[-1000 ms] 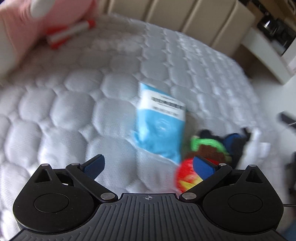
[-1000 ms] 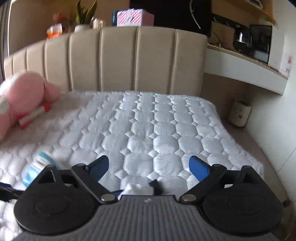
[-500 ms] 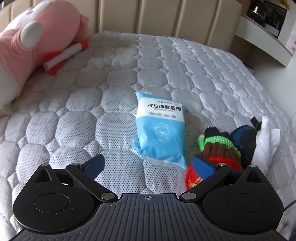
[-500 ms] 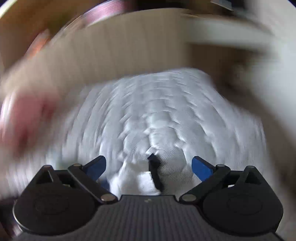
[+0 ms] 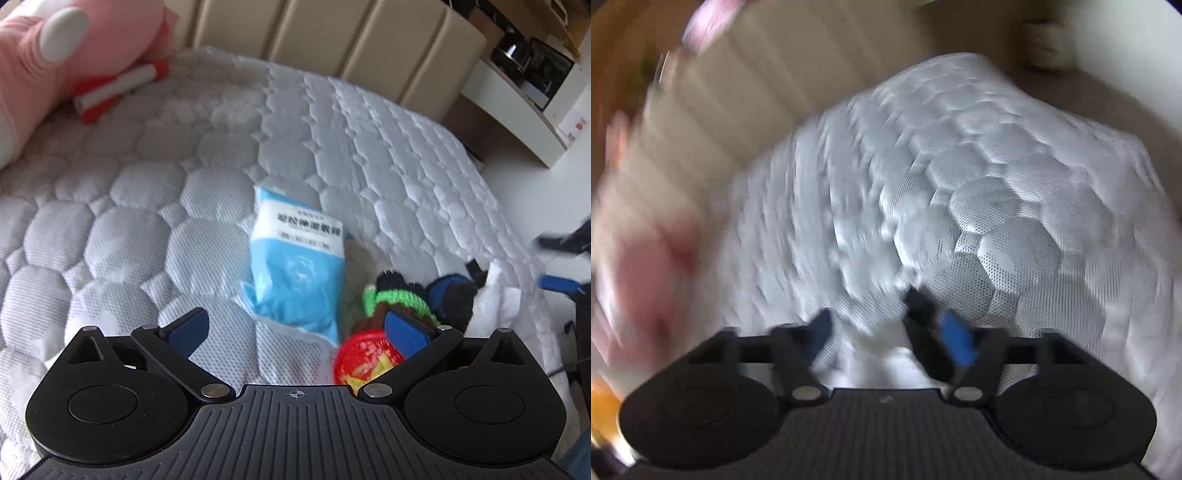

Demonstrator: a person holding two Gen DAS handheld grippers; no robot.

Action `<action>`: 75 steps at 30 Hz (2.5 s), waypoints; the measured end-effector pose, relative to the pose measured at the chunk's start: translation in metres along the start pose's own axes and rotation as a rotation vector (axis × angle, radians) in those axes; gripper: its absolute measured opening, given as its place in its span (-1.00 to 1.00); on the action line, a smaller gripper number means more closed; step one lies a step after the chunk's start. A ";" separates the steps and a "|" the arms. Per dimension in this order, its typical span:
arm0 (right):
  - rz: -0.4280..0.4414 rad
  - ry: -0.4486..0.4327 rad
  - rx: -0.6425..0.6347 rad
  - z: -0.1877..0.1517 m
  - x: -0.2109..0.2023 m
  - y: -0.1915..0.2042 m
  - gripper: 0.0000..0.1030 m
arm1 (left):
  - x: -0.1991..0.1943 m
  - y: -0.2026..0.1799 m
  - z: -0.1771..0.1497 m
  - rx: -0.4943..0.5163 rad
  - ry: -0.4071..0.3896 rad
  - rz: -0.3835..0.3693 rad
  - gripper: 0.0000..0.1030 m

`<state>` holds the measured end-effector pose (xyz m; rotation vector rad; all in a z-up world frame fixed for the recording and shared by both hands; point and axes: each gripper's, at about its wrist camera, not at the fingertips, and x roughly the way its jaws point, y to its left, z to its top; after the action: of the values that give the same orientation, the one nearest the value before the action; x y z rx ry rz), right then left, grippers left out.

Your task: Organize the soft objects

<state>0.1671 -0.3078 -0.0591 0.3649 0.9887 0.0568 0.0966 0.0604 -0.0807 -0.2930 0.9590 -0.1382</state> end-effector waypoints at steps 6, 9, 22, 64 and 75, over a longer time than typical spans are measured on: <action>-0.036 0.092 -0.216 -0.026 0.029 0.023 0.13 | 0.010 -0.009 0.000 -0.012 0.012 -0.021 1.00; 0.018 0.118 -0.184 -0.023 0.035 0.019 0.16 | 0.018 -0.017 0.003 0.037 0.007 0.025 1.00; 0.076 0.029 -0.292 -0.040 0.001 0.046 -0.84 | 0.013 -0.014 -0.001 0.025 0.024 -0.057 1.00; 0.466 0.203 -0.336 -0.115 -0.018 0.114 -0.15 | 0.017 -0.051 -0.057 0.336 0.255 -0.056 0.83; 0.459 0.241 -0.470 -0.116 -0.016 0.128 -0.77 | 0.016 -0.053 -0.061 0.343 0.250 -0.019 0.88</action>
<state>0.0771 -0.1589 -0.0615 0.1452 1.0763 0.7512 0.0566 -0.0056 -0.1098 0.0334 1.1595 -0.3584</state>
